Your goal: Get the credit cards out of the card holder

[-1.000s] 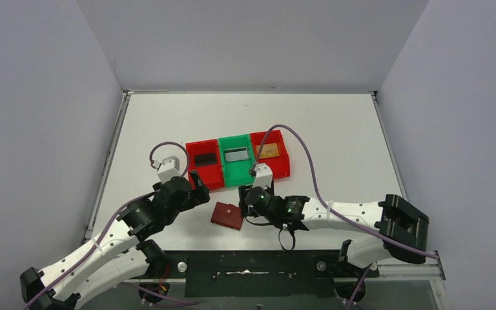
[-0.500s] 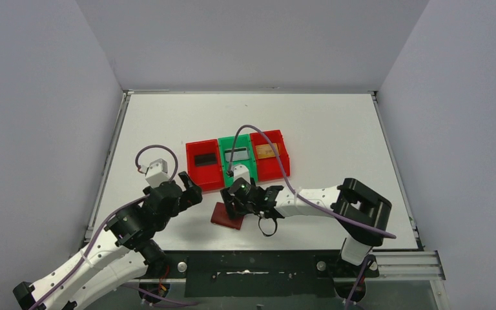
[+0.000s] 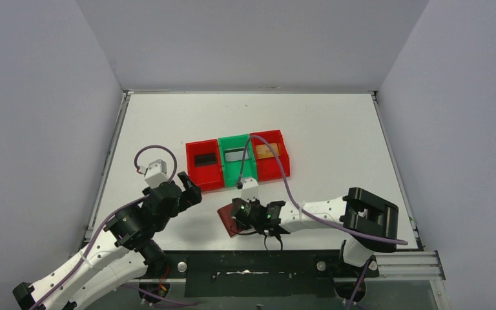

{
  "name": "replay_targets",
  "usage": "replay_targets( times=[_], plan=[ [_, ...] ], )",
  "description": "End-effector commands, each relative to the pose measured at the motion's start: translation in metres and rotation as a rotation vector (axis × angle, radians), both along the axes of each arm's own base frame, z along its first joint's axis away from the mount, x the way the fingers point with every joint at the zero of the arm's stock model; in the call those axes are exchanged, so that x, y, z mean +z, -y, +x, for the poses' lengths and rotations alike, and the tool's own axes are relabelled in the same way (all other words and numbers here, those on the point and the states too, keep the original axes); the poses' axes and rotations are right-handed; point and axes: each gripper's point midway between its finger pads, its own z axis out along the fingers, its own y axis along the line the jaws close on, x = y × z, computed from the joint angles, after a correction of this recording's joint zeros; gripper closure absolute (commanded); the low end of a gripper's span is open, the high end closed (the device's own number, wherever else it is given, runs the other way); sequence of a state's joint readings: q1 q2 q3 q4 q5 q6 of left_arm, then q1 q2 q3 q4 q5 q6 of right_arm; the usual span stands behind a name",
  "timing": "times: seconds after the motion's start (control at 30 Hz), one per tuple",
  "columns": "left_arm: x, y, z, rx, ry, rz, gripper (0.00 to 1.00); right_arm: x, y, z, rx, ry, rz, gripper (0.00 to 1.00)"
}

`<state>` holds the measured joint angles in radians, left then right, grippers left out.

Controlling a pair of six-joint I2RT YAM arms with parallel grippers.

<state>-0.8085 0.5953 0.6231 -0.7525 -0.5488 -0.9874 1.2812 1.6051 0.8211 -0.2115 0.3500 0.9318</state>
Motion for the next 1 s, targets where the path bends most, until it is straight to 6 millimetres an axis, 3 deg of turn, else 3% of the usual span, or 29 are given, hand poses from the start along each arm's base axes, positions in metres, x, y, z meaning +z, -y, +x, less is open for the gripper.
replay_targets(
  times=[0.0,0.23,0.37,0.6,0.73,0.9,0.97],
  plan=[
    [0.011,0.004,0.007,0.012,0.035,-0.028,0.08,0.008,0.016,-0.016,-0.072,0.031,-0.004,0.61],
    [0.009,0.005,0.006,0.004,0.026,-0.024,0.08,0.045,0.02,0.01,-0.113,0.16,-0.03,0.47],
    [0.009,0.006,0.006,0.0,0.026,-0.032,0.08,0.051,0.021,0.02,-0.122,0.166,-0.013,0.44],
    [0.003,0.014,0.009,-0.019,0.009,-0.031,0.08,0.045,-0.009,0.005,0.032,0.085,0.108,0.41],
    [-0.005,0.017,0.008,-0.028,-0.015,-0.027,0.08,0.033,-0.02,0.0,0.084,0.055,0.086,0.42],
    [-0.017,0.023,0.005,-0.047,-0.041,-0.042,0.09,0.011,-0.011,0.0,0.031,0.019,-0.008,0.49],
    [-0.023,0.026,0.003,-0.061,-0.053,-0.05,0.1,0.001,0.001,0.002,-0.008,0.017,-0.065,0.57]
  ],
)
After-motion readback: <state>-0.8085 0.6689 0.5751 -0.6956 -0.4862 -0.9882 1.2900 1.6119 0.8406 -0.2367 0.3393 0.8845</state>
